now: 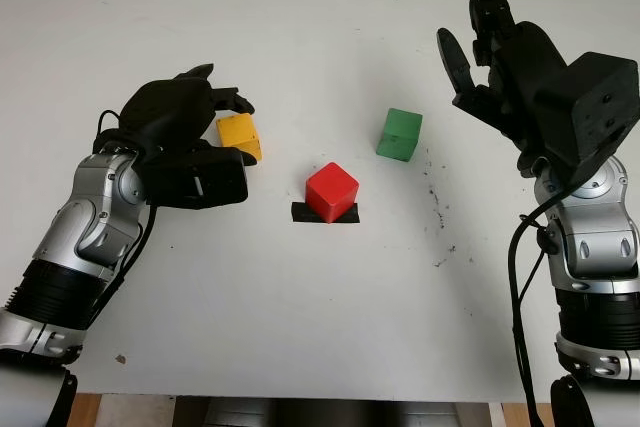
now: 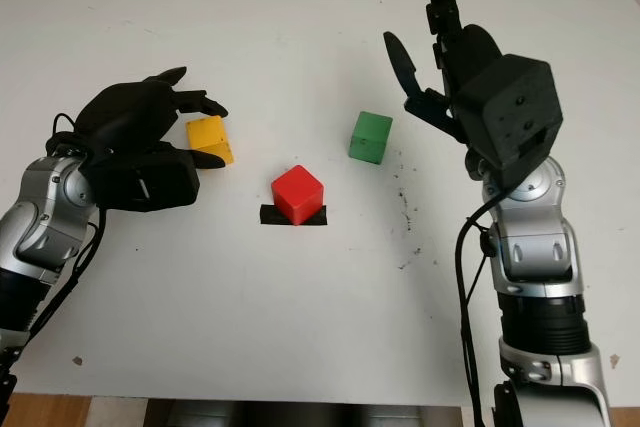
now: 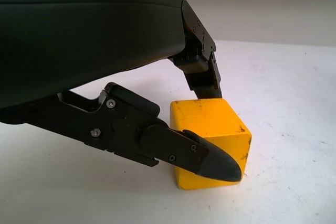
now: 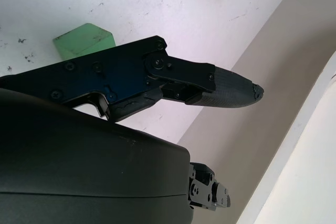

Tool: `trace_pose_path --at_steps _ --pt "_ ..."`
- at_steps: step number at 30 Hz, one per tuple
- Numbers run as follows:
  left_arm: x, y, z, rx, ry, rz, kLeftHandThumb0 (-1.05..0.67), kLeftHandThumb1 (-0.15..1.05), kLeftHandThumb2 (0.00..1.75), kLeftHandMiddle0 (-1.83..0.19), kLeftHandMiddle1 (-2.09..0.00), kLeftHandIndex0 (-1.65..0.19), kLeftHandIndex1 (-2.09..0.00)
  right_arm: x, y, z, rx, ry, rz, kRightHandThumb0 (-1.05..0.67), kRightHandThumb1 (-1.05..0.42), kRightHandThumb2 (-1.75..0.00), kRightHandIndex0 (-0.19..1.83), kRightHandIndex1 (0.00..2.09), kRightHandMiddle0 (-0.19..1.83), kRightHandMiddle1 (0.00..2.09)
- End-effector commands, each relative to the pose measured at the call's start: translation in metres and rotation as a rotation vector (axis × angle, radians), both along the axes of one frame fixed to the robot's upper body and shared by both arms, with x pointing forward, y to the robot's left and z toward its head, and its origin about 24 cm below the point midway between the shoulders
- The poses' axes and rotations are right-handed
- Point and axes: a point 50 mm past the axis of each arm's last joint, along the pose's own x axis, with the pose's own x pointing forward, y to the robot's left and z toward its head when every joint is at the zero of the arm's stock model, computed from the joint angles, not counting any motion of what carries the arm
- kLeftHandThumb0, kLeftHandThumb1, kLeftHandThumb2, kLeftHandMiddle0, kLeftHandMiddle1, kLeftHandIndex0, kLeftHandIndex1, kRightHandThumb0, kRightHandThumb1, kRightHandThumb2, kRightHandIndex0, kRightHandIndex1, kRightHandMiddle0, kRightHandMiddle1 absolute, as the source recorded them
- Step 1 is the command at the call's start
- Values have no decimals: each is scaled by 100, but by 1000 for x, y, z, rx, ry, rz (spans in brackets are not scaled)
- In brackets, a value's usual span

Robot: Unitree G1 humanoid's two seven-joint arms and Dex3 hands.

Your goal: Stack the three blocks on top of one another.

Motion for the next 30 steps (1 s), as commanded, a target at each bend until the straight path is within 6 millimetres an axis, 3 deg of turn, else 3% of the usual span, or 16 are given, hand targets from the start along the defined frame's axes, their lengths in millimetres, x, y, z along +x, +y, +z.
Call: trace_pose_path --at_steps 1,5,9,15,19,24,30 --pt "-2 1 -6 34 -17 -1 -55 98 6 -24 -6 -39 -127 -3 1 10 -19 -41 3 -69 -105 -62 -19 0 -18 1" --pt "-4 0 -6 100 -85 -10 -43 102 6 -29 -7 -33 -142 -2 1 9 -9 -41 15 -69 -105 -62 -19 0 -18 0" --pt "-9 -3 -4 255 -199 -4 -42 101 5 -35 -8 -35 -139 -3 1 8 -6 -35 16 -70 -105 -61 -19 0 -17 0" --pt "-15 -10 -2 384 -266 1 -43 100 5 -28 -4 -30 -136 -2 2 6 4 -32 22 -69 -105 -61 -19 0 -17 0" --pt "-18 -14 4 265 -250 -65 -41 101 6 -33 -6 -33 -137 -3 2 7 -3 -33 22 -69 -105 -60 -19 0 -16 1" --pt "-25 -14 31 -122 -104 -237 -45 105 8 -32 -5 -28 -153 -3 2 6 -17 -27 16 -71 -105 -59 -19 0 -15 1" --pt "-33 -16 66 -228 -30 -385 -47 105 8 -29 -5 -26 -155 -3 3 6 -52 -27 14 -70 -105 -59 -18 1 -14 2"
